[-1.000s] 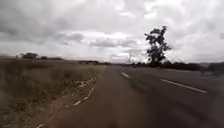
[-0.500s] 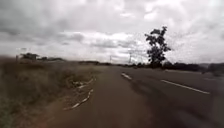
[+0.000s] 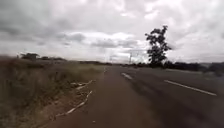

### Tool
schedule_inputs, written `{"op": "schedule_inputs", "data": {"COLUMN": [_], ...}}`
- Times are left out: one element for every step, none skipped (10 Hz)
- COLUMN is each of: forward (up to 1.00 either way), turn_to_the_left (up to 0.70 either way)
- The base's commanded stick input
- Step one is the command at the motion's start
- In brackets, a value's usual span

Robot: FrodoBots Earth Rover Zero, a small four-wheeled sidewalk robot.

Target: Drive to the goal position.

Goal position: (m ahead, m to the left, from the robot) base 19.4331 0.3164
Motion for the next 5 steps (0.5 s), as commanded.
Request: {"op": "schedule_inputs", "data": {"forward": [0.5,0.5,0.5,0.5,0.5], "turn_to_the_left": [0.0,0.0,0.0,0.0,0.0]}}
